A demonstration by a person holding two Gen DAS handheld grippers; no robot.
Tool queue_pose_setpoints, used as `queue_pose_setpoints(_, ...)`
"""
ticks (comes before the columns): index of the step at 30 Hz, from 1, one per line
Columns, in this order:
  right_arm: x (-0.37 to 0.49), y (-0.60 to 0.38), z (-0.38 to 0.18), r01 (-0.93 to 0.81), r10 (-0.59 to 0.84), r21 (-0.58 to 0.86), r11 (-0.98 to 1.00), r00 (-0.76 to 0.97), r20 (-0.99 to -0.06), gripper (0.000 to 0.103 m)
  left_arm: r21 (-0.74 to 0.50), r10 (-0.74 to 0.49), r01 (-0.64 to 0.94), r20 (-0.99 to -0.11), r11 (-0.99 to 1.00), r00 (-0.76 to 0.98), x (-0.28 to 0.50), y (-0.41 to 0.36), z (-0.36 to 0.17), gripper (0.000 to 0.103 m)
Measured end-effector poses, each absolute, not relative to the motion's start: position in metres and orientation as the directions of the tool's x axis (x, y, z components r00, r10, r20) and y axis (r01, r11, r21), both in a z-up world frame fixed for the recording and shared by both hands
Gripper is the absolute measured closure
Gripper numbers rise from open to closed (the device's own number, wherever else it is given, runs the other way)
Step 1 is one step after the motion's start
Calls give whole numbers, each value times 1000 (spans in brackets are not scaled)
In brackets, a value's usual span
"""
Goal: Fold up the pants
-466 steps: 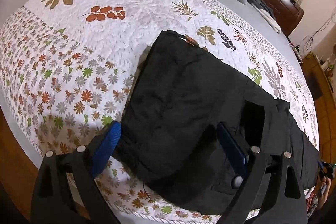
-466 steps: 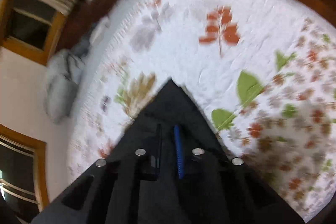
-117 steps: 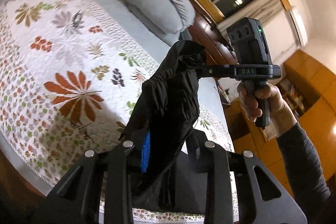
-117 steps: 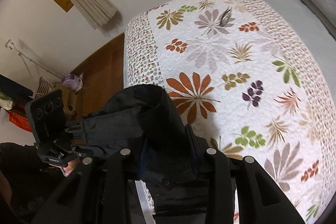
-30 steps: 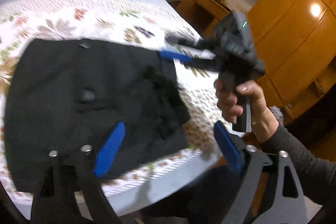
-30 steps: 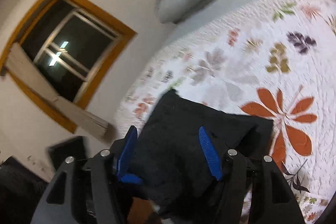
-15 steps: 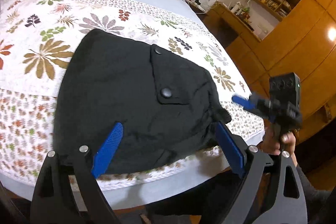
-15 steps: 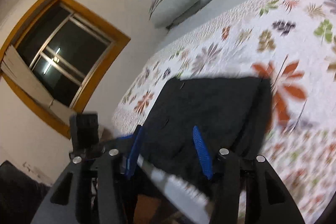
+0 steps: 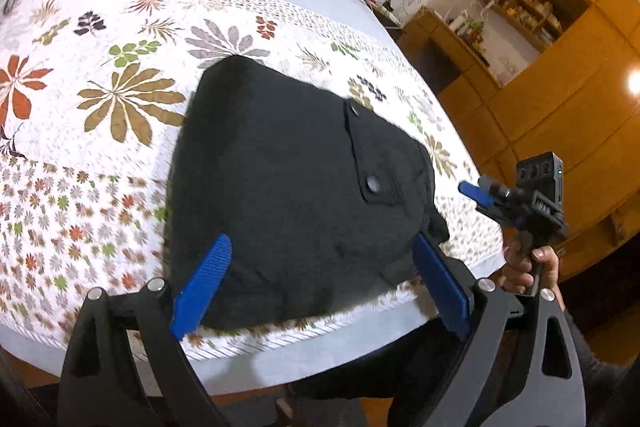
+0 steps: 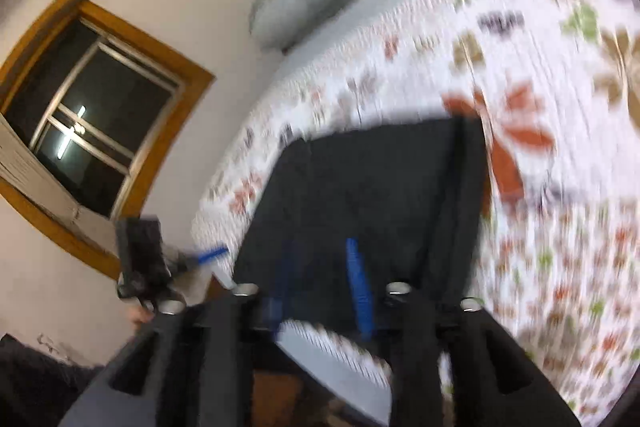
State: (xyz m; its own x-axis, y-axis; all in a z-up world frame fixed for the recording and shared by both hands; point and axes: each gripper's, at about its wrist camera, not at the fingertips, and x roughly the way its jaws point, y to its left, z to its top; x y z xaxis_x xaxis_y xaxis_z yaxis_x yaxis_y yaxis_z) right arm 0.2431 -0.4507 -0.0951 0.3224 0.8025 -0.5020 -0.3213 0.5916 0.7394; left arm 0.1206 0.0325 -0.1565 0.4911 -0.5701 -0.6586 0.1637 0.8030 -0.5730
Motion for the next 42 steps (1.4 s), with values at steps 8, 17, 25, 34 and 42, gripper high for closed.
queue_pose_setpoints(8,316,-447,-156,-130,729,734,666,319,-605,75,-708,-654,74,-602,703,458,175,87,-175,11)
queue_pose_setpoints(17,283,-507,-147,-33,773,804,594,300,-559,3,-847,-825,-3,-518,531,225,252,119,-234,10)
queue_pose_setpoints(25,275,-498,-187,31,802,810,585,127,-584,3,-866,-871,93,-486,491,78,265,85,-252,6)
queue_pose_setpoints(34,294,-464,-201,17,834,836,548,57,-548,3,-845,-847,62,-528,531,60,272,88,-267,6)
queue_pose_setpoints(42,299,-436,-207,-7,851,851,525,25,-525,3,-834,-839,102,-544,542,6,269,65,-269,5)
